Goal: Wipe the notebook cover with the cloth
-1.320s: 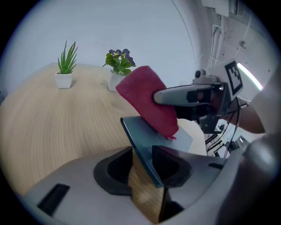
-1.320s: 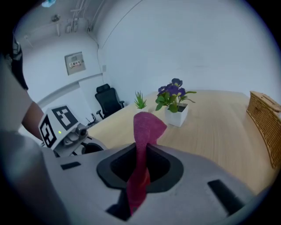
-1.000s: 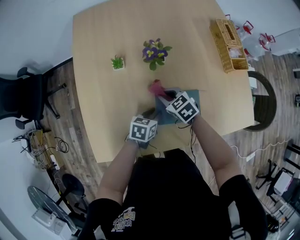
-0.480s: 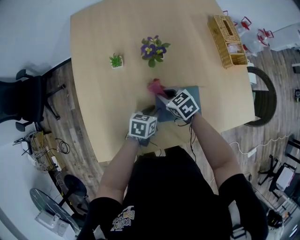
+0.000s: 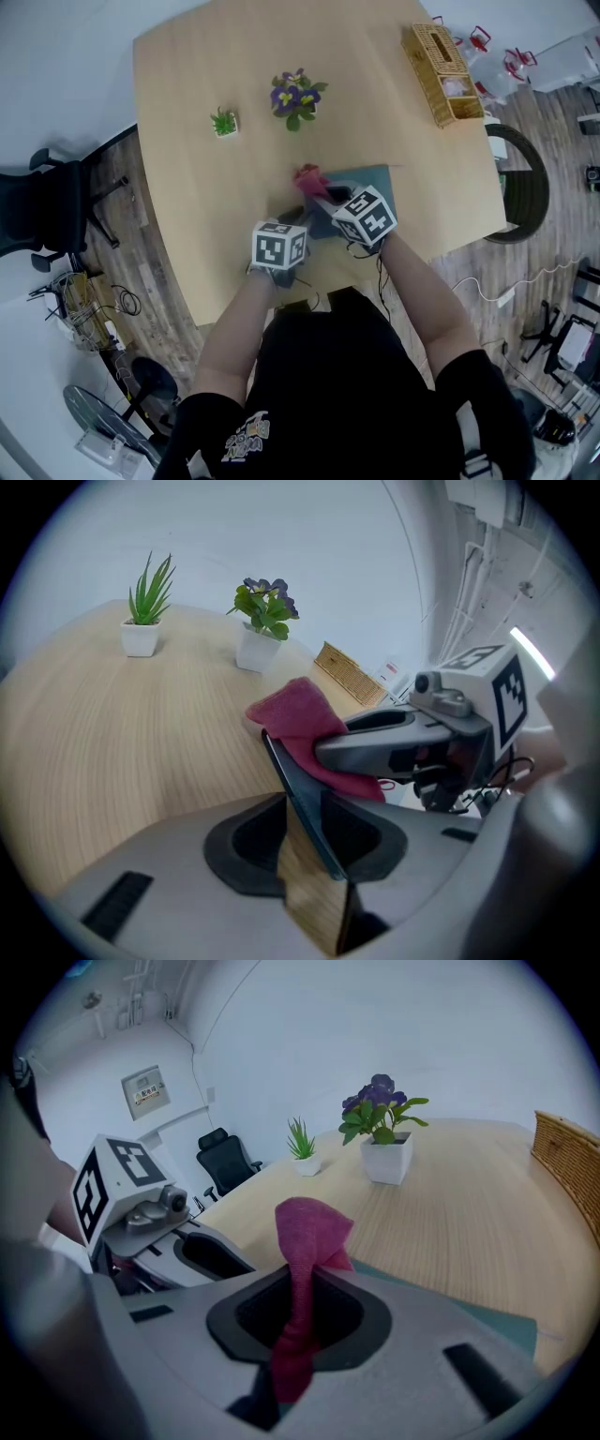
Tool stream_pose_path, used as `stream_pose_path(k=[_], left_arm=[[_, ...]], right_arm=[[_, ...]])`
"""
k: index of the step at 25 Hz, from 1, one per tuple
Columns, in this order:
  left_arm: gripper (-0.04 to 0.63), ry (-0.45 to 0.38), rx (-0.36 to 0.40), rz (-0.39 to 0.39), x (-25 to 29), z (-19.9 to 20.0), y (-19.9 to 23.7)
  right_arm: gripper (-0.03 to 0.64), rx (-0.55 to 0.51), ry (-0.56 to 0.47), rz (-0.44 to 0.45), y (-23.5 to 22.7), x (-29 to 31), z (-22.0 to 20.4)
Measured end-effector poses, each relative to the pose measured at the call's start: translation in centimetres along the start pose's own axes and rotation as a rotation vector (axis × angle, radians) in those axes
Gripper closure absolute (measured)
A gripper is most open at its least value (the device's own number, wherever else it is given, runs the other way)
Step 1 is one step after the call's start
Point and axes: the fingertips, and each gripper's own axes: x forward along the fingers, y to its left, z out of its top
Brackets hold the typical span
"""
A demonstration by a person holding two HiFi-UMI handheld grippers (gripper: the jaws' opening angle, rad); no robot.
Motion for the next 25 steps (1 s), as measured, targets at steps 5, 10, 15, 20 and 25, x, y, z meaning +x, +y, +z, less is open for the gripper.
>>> stream_pose_path(k=[5,10,15,20,25], left_arm=[[0.488,0.002,-0.001,0.001,0.0,0.0,0.1],[0.489,0.002,-0.005,-0.002,-0.1,0.1,0.0],[0.489,0.005,-0.005,-0.003,-0.1,0.0,0.0],[0.491,0.006,-0.005,-0.005,-0.2,0.1,-0.1],[0.491,0.004,0.000,-0.001,-0.1,0.1,0.0]], right_arm=[[0.561,0.053,-0.017,-0.011,0.8,-0.9,-1.5],[0.561,0.091,-0.027,-0.021,1.9,-1.9,-3.0],[0.561,0.172,-0.054,-0.025,3.2,-2.6,-4.3],[0.561,0.240,-0.076,-0.022,4.3,-3.1,-5.2],[0.561,0.267,-0.075,-0.019,5.1,-3.5,-6.2]])
